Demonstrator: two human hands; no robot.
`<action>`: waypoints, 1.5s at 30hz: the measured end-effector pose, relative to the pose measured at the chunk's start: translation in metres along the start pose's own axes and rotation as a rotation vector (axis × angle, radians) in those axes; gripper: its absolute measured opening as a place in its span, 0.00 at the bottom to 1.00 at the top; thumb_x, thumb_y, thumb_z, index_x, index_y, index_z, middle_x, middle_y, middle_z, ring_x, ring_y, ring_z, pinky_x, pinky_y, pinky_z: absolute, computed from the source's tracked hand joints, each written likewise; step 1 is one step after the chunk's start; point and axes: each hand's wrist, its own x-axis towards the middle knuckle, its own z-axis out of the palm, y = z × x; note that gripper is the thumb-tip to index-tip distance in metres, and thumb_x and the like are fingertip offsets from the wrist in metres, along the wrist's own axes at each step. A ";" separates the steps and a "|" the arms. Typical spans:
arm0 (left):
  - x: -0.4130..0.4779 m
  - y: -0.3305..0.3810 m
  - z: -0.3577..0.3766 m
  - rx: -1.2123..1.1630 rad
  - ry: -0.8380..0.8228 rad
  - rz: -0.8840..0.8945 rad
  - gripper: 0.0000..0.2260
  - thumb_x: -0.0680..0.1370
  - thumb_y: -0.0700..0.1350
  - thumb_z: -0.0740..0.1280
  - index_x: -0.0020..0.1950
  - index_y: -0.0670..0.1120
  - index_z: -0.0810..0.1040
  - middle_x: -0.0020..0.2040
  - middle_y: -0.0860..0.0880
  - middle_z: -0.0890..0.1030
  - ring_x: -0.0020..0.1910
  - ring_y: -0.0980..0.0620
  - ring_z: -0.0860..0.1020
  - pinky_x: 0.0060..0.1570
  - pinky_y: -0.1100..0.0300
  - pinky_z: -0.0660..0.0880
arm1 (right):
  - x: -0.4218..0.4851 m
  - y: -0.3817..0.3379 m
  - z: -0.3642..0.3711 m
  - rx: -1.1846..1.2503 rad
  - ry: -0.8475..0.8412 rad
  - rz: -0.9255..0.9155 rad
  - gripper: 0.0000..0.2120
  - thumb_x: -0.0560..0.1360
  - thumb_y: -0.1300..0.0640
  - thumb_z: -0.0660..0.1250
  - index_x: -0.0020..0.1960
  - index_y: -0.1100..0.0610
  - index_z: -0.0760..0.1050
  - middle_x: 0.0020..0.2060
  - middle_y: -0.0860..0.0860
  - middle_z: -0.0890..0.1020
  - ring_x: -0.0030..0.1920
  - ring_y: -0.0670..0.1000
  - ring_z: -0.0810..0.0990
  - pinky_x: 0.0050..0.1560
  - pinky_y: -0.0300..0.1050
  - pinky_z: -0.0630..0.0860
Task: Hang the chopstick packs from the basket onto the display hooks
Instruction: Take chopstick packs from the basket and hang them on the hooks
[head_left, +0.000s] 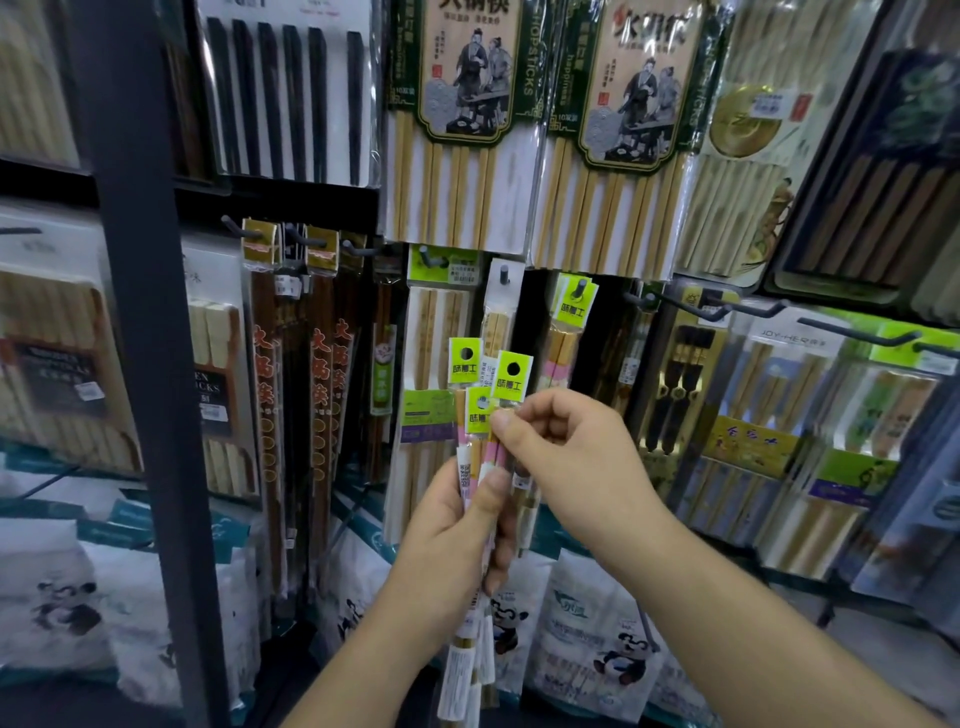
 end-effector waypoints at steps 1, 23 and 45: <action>0.000 -0.001 0.000 -0.028 0.012 -0.017 0.15 0.78 0.60 0.64 0.54 0.51 0.79 0.33 0.49 0.76 0.28 0.54 0.73 0.23 0.60 0.69 | 0.001 0.000 -0.001 0.012 -0.006 0.011 0.06 0.76 0.53 0.75 0.43 0.54 0.81 0.33 0.47 0.81 0.34 0.42 0.77 0.37 0.33 0.76; 0.003 -0.003 0.000 -0.006 0.148 0.040 0.17 0.80 0.55 0.61 0.49 0.40 0.73 0.36 0.48 0.77 0.35 0.49 0.78 0.36 0.57 0.80 | 0.045 -0.029 -0.026 0.087 0.319 -0.072 0.16 0.81 0.51 0.66 0.39 0.61 0.77 0.40 0.69 0.78 0.36 0.64 0.75 0.42 0.59 0.77; 0.001 0.001 0.002 0.009 0.109 0.023 0.17 0.78 0.57 0.63 0.47 0.42 0.75 0.31 0.49 0.76 0.27 0.53 0.74 0.24 0.61 0.71 | -0.004 0.000 -0.010 -0.034 -0.010 -0.042 0.08 0.78 0.50 0.71 0.41 0.48 0.83 0.37 0.47 0.85 0.36 0.40 0.80 0.35 0.32 0.74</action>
